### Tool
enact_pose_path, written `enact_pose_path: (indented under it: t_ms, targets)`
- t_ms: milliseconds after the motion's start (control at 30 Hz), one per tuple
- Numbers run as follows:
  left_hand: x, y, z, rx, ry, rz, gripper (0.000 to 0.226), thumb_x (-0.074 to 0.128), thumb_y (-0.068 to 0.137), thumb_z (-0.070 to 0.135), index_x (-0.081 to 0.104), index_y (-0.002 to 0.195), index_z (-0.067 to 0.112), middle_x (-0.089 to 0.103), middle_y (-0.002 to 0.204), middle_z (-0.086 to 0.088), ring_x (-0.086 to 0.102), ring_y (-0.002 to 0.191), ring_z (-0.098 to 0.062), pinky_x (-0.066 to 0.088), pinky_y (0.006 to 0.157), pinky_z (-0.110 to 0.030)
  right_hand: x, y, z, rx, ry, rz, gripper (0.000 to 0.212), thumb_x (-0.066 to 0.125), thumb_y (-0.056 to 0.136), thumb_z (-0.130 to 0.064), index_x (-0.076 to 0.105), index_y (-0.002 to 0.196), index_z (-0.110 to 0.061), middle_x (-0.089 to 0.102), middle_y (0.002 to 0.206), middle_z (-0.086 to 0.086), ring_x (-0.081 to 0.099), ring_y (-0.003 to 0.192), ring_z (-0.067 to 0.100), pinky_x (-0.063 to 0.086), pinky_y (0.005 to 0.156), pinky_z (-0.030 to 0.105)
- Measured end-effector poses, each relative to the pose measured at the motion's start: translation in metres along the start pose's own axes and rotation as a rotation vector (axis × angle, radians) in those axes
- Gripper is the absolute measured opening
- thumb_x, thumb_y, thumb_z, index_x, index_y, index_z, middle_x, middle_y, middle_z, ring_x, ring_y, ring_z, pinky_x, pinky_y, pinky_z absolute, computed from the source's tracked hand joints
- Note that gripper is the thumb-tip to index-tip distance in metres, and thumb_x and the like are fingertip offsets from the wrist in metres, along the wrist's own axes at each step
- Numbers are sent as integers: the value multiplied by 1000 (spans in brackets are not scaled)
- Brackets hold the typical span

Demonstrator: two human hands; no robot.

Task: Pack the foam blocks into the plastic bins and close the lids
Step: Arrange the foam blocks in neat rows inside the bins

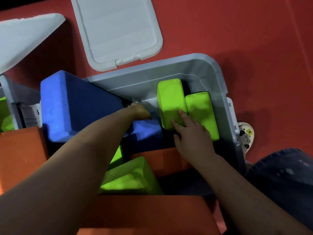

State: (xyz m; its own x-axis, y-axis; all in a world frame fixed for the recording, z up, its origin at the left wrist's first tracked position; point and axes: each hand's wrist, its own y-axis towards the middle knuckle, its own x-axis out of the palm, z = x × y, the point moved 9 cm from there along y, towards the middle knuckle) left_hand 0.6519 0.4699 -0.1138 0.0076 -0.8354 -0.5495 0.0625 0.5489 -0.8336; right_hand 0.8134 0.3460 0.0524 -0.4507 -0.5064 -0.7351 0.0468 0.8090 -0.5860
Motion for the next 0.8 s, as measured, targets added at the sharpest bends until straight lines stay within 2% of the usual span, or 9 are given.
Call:
enact_pose_path:
  t_ms: [67, 133, 200, 367, 433, 533, 567, 667, 800]
  targets:
    - [1, 0, -4, -31, -33, 3, 79, 71, 75, 50, 43, 139, 11, 34, 140, -19, 46, 118, -33, 43, 94, -30, -1, 0, -1, 0, 4, 1, 50, 49, 92, -29, 39, 140, -38, 4, 158, -15, 17, 142, 15, 29, 110, 47]
    - [5, 0, 3, 52, -128, -80, 49, 69, 80, 39, 58, 121, 13, 50, 121, -15, 54, 98, -24, 46, 81, -26, -1, 0, -1, -4, 2, 1, 51, 49, 91, -29, 39, 140, -38, 5, 159, -15, 19, 141, 16, 30, 109, 47]
    - [9, -1, 7, 110, -204, -149, 35, 68, 84, 27, 61, 113, 9, 59, 109, -13, 53, 92, -20, 46, 83, -30, 2, 0, -2, -9, -11, -23, 53, 49, 91, -29, 37, 142, -37, 2, 159, -14, 16, 142, 18, 28, 110, 49]
    - [12, -12, 11, 140, -233, -219, 40, 70, 83, 24, 58, 118, 7, 60, 123, -12, 56, 108, -25, 46, 94, -33, 7, 1, -5, 7, -38, -81, 57, 49, 93, -31, 28, 146, -35, -8, 158, -15, 7, 145, 19, 22, 110, 57]
    - [10, -14, 9, 138, -220, -210, 50, 71, 83, 22, 52, 128, 9, 54, 125, -7, 53, 112, -24, 46, 85, -26, 8, -1, -3, 27, -33, -78, 56, 47, 94, -31, 27, 146, -34, -9, 158, -15, 4, 145, 16, 21, 109, 61]
    - [5, -21, 8, 148, -225, -193, 60, 74, 82, 20, 45, 135, 15, 47, 116, -4, 48, 100, -19, 41, 60, -20, 8, -3, -1, 42, -36, -68, 55, 45, 95, -29, 26, 147, -34, -10, 158, -13, 1, 146, 14, 18, 108, 64]
    - [4, -21, 6, 130, -246, -205, 64, 76, 79, 19, 45, 134, 13, 49, 118, -5, 49, 101, -19, 45, 64, -22, 8, -3, -1, 45, -40, -65, 55, 44, 95, -29, 26, 147, -33, -10, 158, -13, 1, 146, 15, 18, 108, 65]
    - [7, -27, 4, 92, -315, -321, 73, 87, 62, 25, 56, 124, 3, 61, 125, -11, 60, 109, -26, 50, 97, -38, 7, -2, -1, 55, -41, -54, 54, 43, 96, -28, 27, 147, -32, -9, 158, -12, -1, 146, 16, 19, 107, 67]
    - [22, -24, -10, -19, -335, -509, 78, 88, 40, 37, 69, 107, 1, 72, 106, -15, 67, 101, -32, 51, 96, -47, 10, -4, -1, 45, -56, -80, 57, 44, 96, -29, 21, 148, -32, -15, 158, -12, -4, 146, 17, 20, 107, 66]
